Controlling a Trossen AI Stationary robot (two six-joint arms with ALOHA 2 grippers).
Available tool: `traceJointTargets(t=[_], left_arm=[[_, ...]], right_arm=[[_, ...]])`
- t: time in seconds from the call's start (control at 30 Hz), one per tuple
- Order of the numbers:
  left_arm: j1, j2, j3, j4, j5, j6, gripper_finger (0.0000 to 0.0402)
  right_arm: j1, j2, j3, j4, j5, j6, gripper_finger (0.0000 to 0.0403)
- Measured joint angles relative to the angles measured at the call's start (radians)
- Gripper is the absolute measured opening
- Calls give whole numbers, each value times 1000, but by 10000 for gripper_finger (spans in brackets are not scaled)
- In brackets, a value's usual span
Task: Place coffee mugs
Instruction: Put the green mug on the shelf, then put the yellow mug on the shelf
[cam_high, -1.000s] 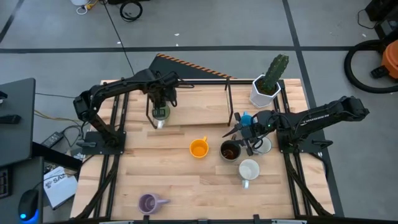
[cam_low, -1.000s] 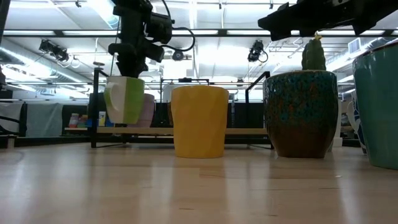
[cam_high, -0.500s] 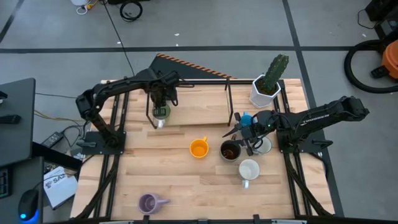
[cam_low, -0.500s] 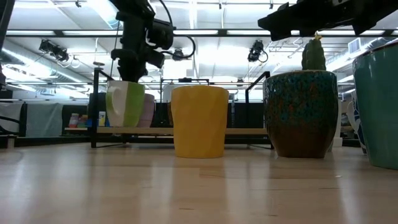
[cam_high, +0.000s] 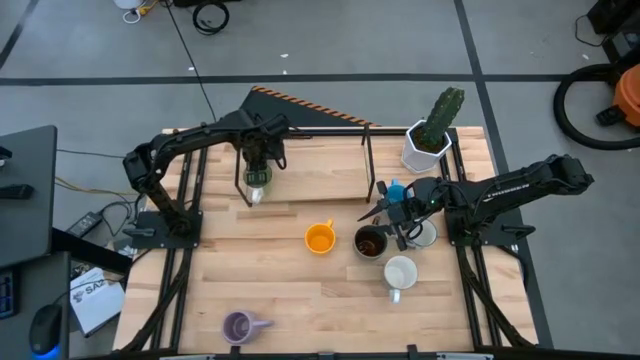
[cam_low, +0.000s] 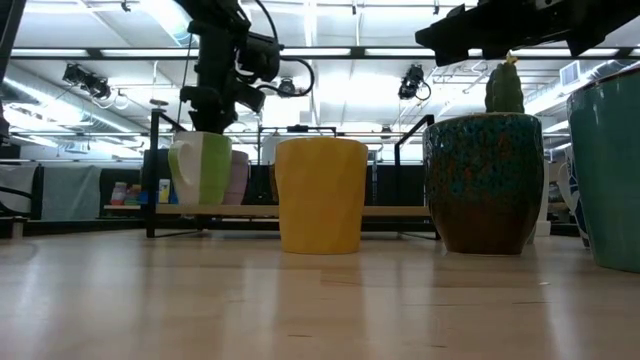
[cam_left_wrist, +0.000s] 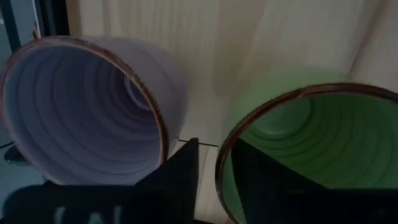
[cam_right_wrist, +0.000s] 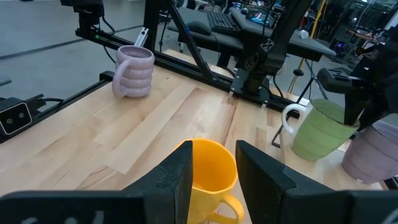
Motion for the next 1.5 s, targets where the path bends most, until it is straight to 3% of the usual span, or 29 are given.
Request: traceJointTargets(t=[0.23, 0.43, 1.07, 1.17, 1.33, 1.5], left_arm=[[-16, 0, 0, -5, -23, -2, 142], [-37, 0, 39, -73, -22, -33, 145], [-167, -1, 487, -243, -75, -73, 144], [-198, -1, 550, -278, -43, -117, 144], [-215, -10, 654, -279, 117, -226, 144], [-299, -13, 600, -273, 95, -327, 144]], right_arm=[[0, 0, 0, 0, -1, 0, 127], [0, 0, 0, 0, -2, 0, 127], [0, 0, 0, -13, -3, 4, 127], [0, 0, 0, -15, -3, 12, 127], [0, 0, 0, -16, -3, 28, 127], [0, 0, 0, -37, 2, 45, 127]])
